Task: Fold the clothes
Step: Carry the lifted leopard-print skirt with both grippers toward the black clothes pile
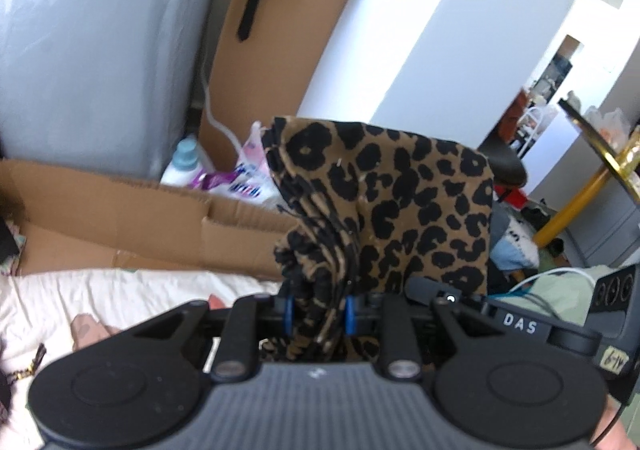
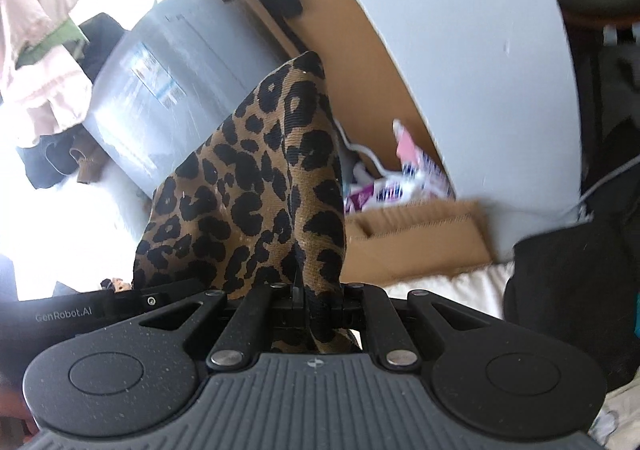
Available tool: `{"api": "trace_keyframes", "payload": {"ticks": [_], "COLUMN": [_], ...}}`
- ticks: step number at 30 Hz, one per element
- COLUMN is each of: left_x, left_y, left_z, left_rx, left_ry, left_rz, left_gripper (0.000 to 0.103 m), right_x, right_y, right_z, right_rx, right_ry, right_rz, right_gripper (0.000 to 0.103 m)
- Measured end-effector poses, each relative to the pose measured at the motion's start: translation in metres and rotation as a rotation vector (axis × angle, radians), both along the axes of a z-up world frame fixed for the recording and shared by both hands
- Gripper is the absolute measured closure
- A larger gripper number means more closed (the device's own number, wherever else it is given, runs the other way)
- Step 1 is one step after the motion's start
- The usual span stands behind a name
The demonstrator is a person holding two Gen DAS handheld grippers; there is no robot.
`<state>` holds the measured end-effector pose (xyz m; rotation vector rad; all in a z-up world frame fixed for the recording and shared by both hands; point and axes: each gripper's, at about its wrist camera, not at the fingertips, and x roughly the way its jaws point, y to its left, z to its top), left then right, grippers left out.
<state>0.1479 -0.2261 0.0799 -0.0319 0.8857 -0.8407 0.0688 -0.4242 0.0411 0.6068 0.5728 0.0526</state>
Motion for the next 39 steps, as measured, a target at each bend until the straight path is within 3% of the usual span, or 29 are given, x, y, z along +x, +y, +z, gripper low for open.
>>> {"api": "trace_keyframes", "payload": {"ticks": [11,20,30,39], "left_x": [-0.049,-0.074,-0.096,-0.096], "left_y": [-0.023,-0.032,-0.055,-0.082], "left_z": [0.048,0.068,0.069,0.039], "left_rx": [-0.041,-0.078,-0.110,-0.156], "left_ry": [-0.055,-0.081,-0.060,0.014], "left_rz": [-0.015,-0.028,-0.088,-0.149], "left_gripper": [0.079,0.079,0.079,0.079], "right_x": [-0.047,-0.092,-0.131,-0.143], "right_y": [-0.025,-0.036,-0.063,-0.093], "right_z": [0.070,0.110,0.131,0.113], "right_rx": [-0.059,-0.088,-0.139,-0.143], "right_ry": [-0.032,-0.076,-0.053,0.002], "right_rz": [-0.020,-0.022,-0.042,-0.091], "right_gripper": [0.098,0.098,0.098,0.098]}}
